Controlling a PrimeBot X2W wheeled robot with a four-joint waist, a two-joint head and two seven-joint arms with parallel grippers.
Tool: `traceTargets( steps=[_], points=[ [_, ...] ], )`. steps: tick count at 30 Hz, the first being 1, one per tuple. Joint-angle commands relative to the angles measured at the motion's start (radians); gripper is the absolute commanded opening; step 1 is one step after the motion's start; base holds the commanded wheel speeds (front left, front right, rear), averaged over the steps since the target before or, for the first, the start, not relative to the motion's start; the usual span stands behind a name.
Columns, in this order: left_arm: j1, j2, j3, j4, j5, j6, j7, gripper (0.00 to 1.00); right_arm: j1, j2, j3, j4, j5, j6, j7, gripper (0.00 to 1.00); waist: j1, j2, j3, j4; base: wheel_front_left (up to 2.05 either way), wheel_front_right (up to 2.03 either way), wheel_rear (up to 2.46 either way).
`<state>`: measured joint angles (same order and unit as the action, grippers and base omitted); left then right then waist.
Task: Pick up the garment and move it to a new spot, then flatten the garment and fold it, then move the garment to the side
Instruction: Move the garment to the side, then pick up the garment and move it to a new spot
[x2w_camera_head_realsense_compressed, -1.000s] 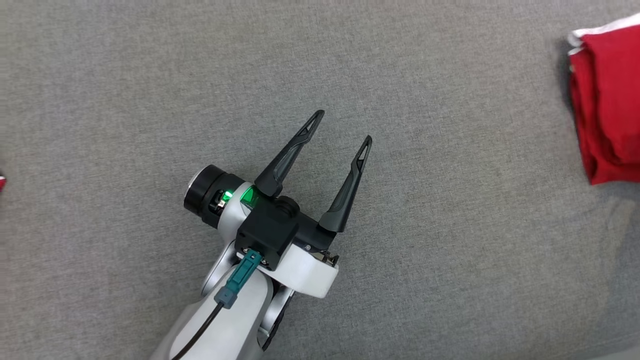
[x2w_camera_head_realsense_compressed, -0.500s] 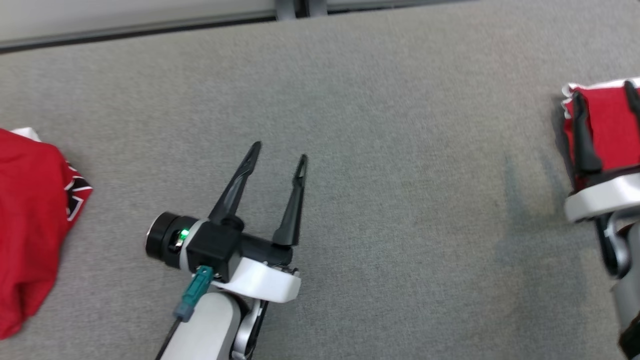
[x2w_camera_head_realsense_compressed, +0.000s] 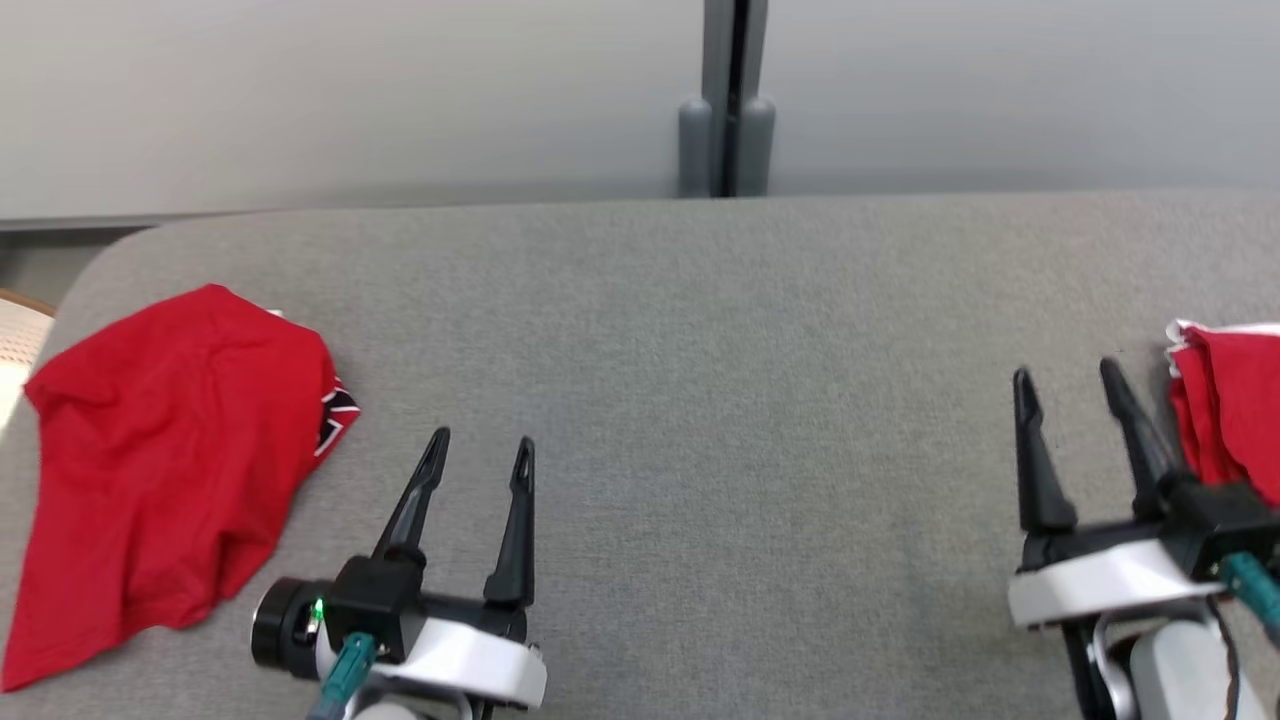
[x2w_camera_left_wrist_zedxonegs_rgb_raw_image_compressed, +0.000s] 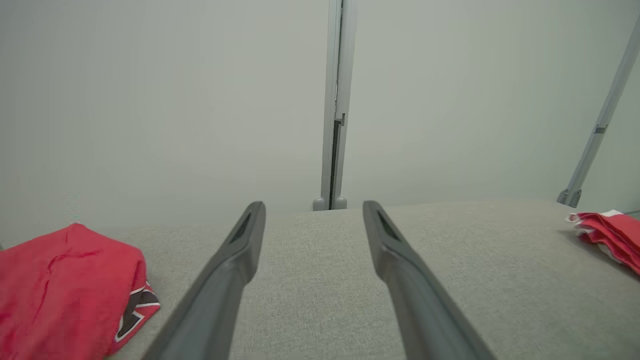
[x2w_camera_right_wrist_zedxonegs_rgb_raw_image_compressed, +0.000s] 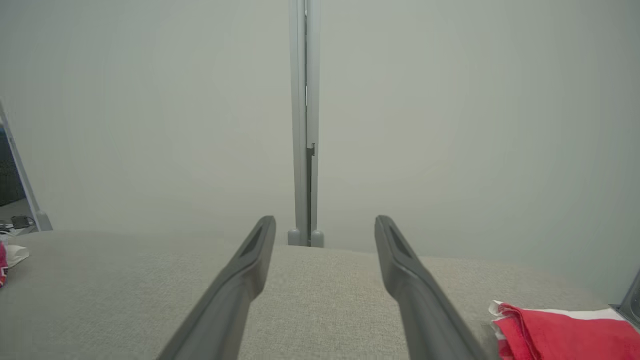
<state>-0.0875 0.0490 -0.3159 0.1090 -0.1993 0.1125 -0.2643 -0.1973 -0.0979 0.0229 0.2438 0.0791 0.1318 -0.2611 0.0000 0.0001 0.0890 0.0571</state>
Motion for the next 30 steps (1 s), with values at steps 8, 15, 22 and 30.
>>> traceTargets(
  steps=[8, 15, 22, 30],
  points=[
    [0.089, 0.003, 0.005, 0.036, -0.001, 0.001, 0.000, 1.00, 0.157, 0.042, -0.040, -0.051, 0.013, -0.002, -0.006, 1.00, 0.0000, -0.0001, -0.102, 0.052, 0.00, 0.00, 0.00],
    [0.114, 0.003, 0.020, 0.035, 0.004, 0.005, 0.000, 1.00, 0.199, 0.047, -0.021, -0.063, 0.056, -0.002, -0.006, 1.00, 0.0000, -0.0001, -0.106, 0.043, 0.00, 0.00, 0.00],
    [0.117, 0.003, 0.025, 0.035, 0.003, 0.000, 0.000, 1.00, 0.199, 0.047, -0.009, -0.055, 0.065, -0.002, -0.006, 1.00, 0.0000, -0.0001, -0.103, 0.035, 0.00, 0.00, 0.00],
    [0.117, 0.003, 0.027, 0.045, 0.004, -0.003, 0.000, 1.00, 0.190, 0.047, -0.012, -0.051, 0.068, -0.002, -0.006, 1.00, 0.0000, -0.0001, -0.101, 0.030, 0.00, 0.00, 0.00]
  ],
)
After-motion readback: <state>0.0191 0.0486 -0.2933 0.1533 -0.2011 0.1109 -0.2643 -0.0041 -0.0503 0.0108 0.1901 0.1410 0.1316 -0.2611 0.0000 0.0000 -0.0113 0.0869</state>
